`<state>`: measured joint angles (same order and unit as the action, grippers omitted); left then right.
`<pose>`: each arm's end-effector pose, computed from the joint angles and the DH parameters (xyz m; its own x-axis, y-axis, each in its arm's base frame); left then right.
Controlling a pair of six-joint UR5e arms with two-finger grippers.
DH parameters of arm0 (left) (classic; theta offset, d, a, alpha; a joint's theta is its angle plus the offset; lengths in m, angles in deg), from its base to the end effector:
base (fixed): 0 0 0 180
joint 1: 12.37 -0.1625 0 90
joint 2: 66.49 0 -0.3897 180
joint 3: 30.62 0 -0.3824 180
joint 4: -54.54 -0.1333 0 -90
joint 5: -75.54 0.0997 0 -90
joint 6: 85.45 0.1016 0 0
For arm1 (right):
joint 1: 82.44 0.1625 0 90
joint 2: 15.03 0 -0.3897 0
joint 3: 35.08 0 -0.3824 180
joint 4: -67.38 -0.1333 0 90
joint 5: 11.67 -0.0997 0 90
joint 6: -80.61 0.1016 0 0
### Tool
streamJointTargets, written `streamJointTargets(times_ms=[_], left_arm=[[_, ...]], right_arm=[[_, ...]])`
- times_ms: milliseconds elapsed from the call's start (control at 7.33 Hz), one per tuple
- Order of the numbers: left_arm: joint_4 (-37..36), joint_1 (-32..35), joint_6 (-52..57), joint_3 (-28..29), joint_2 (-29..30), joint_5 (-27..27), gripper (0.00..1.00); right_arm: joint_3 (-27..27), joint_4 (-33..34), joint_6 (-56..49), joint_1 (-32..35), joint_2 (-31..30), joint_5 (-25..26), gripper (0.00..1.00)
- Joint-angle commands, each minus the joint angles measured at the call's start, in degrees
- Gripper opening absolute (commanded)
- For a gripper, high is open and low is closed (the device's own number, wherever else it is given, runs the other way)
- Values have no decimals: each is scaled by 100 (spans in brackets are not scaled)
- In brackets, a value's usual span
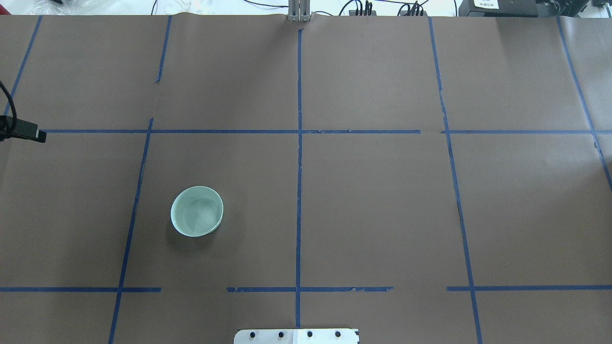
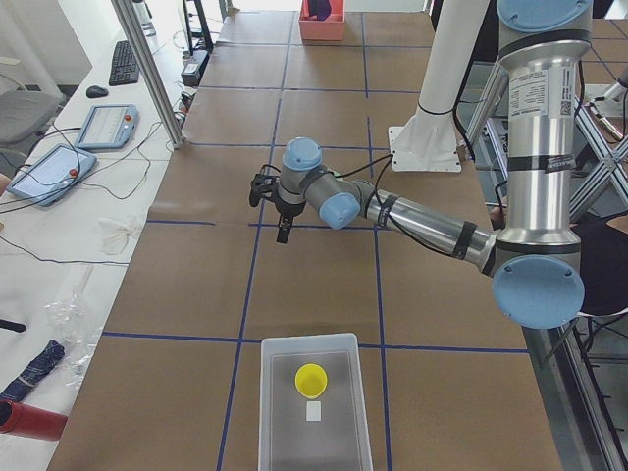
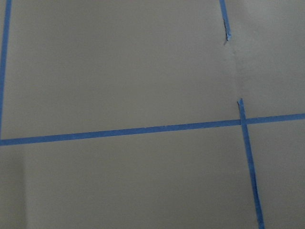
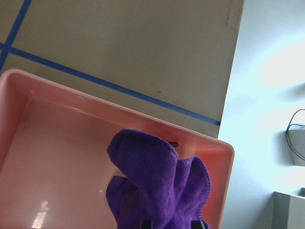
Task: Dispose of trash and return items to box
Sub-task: 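Lower the purple cloth into the pink bin and release it with the right gripper, then move the left gripper to the pale green bowl and grasp its rim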
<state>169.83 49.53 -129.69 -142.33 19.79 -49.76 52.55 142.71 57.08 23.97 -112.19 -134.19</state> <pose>0.1546 -0.4478 0.4253 0.6213 0.0777 -0.7797 0.1264 0.9721 0.1977 0.1985 -0.3956 0.6889 0.8664 -0.2054 0.4551 0.0704 0.9526 0.2959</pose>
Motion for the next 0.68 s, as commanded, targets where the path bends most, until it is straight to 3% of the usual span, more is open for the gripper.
streamJointTargets(times_ms=[0, 136, 273, 545], left_arm=[[98, -633, -880, -62, 134, 197, 100], [194, -1036, -1345, -105, 152, 451, 100], [360, -1405, -1941, -88, 274, 541, 100], [345, -2249, -2927, 8, 713, 1110, 99]], right_arm=[[689, 1143, 987, -77, 48, -806, 100], [1399, 1934, 1165, -260, 39, -904, 100], [1989, 2324, 1175, -540, -13, -940, 100], [2232, 2399, 1175, -998, -13, -940, 100]])
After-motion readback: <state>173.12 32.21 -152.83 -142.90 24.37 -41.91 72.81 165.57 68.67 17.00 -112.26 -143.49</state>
